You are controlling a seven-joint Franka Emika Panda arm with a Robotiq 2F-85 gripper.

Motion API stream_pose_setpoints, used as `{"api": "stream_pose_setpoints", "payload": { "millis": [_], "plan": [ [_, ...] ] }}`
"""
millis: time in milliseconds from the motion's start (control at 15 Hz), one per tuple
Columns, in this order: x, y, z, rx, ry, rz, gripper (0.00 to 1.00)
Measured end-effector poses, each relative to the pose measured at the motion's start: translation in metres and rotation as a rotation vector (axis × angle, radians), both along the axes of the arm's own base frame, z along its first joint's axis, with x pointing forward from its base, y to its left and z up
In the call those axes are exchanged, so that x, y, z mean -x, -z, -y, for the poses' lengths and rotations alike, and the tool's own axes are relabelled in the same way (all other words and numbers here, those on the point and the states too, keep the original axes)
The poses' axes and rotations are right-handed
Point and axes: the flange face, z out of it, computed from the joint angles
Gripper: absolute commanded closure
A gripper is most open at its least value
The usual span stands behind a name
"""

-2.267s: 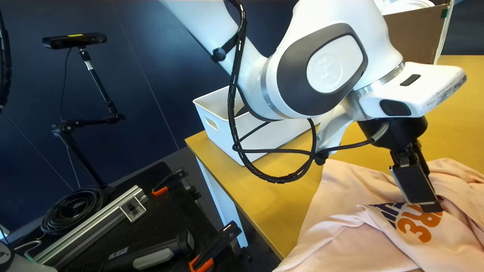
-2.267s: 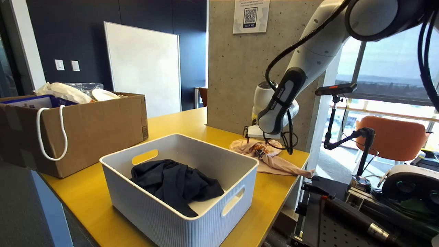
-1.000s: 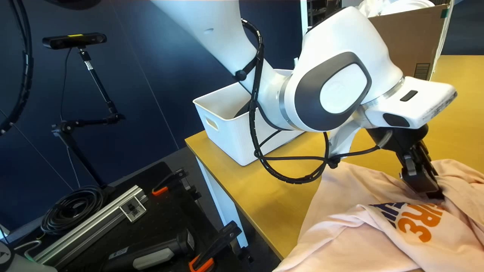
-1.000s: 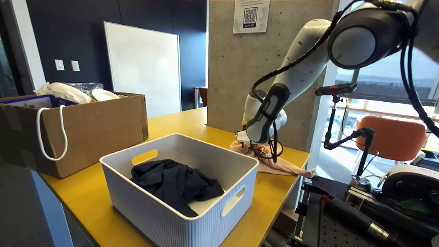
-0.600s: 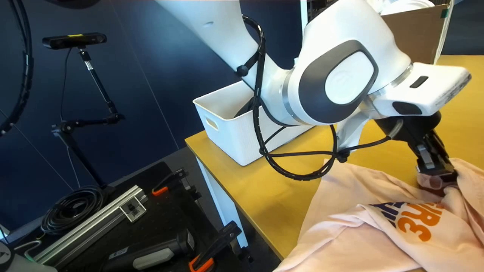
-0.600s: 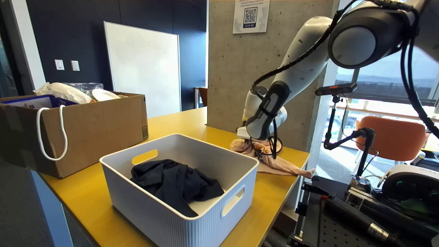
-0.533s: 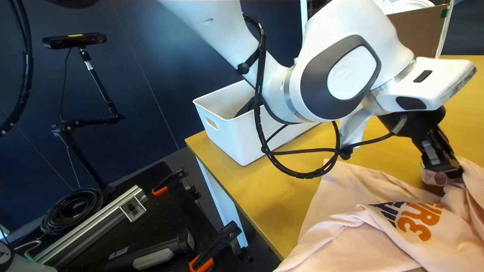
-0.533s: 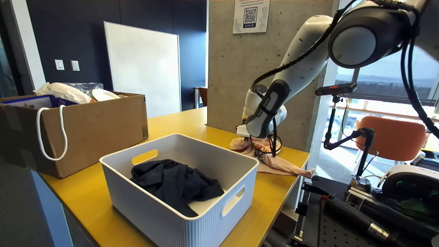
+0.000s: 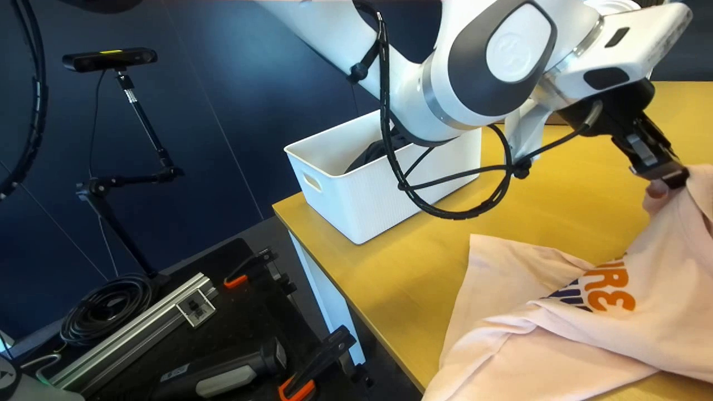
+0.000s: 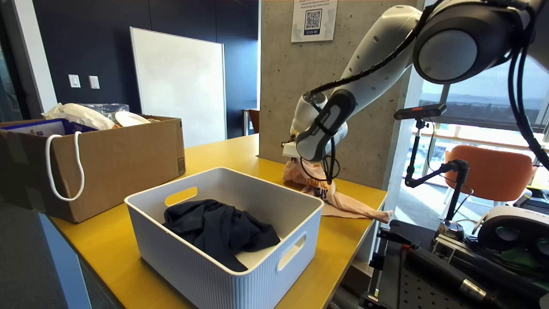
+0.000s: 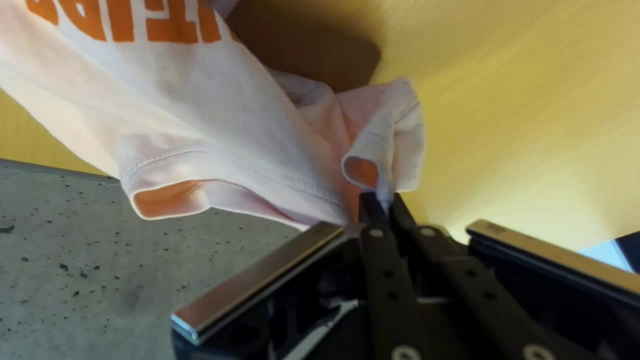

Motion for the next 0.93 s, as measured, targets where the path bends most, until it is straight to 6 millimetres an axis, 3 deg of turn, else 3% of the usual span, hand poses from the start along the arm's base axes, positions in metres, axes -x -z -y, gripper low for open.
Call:
{"api": "stream_pose_setpoints", "payload": {
  "millis": [400,933],
  "plan": [
    [-0.019,-0.03,-0.08,-0.025,-0.122,0.033,0.99],
    [0.014,-0.039,-0.161,-0.079,-0.3,-0.017,0.99]
  ]
}}
